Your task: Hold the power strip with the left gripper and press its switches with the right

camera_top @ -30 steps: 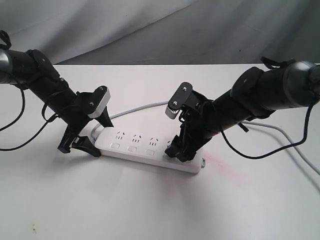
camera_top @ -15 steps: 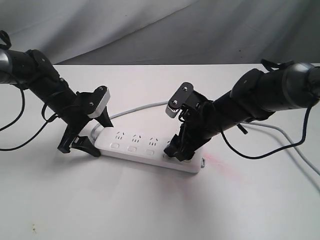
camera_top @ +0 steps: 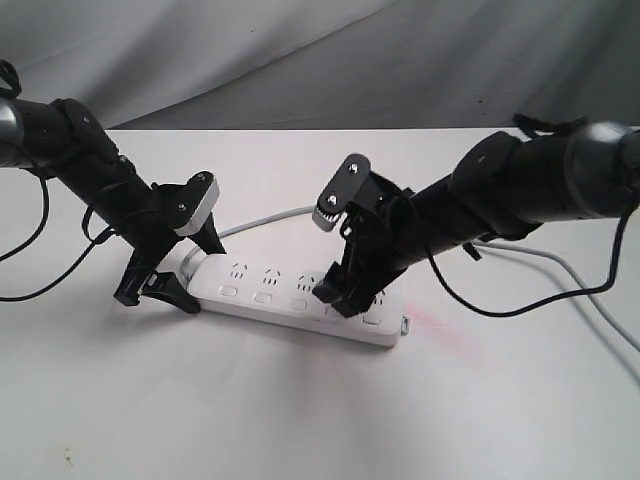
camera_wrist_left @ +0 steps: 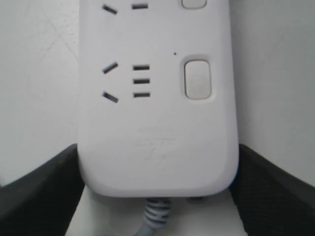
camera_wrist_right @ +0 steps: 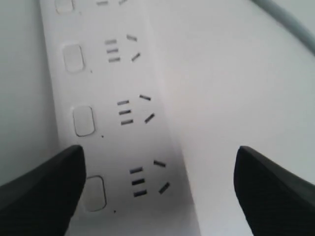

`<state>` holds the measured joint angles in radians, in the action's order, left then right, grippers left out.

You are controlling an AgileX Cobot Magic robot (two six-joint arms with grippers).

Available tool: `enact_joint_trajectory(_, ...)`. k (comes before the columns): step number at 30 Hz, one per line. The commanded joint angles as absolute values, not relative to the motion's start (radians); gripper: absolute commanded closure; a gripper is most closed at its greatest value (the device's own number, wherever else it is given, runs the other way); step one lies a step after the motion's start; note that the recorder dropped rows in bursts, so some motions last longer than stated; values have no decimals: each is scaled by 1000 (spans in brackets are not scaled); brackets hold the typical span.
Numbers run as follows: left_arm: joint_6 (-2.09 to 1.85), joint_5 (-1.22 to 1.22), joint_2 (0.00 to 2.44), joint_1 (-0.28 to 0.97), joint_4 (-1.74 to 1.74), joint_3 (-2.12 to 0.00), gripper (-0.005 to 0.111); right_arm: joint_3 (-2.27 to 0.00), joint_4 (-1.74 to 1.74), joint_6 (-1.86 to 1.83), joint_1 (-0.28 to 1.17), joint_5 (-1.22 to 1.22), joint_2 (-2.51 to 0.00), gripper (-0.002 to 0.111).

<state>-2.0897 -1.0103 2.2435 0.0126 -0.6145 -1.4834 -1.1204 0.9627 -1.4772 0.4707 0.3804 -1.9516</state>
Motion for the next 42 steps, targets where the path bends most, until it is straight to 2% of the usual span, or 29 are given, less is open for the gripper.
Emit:
enact_joint_trajectory(1, -2093, -1023, 2248, 16, -610, -1483, 75, -1119, 1013, -1518, 424, 418, -1826, 33)
enact_joint_trajectory(8, -2093, -1023, 2248, 16, -610, -1483, 75, -1105, 1013, -1530, 301, 625, -1778, 33)
enact_joint_trajectory(17, -2093, -1023, 2248, 16, -610, -1483, 75, -978, 1139, -1670, 292, 566, -1778, 33)
enact_joint_trajectory(30, -2093, -1023, 2248, 16, -610, -1483, 75, -974, 1194, -1806, 292, 575, -1936, 33)
enact_joint_trajectory(42, -2093, -1023, 2248, 16, -610, -1483, 75, -974, 1229, -1846, 292, 479, -1939, 33)
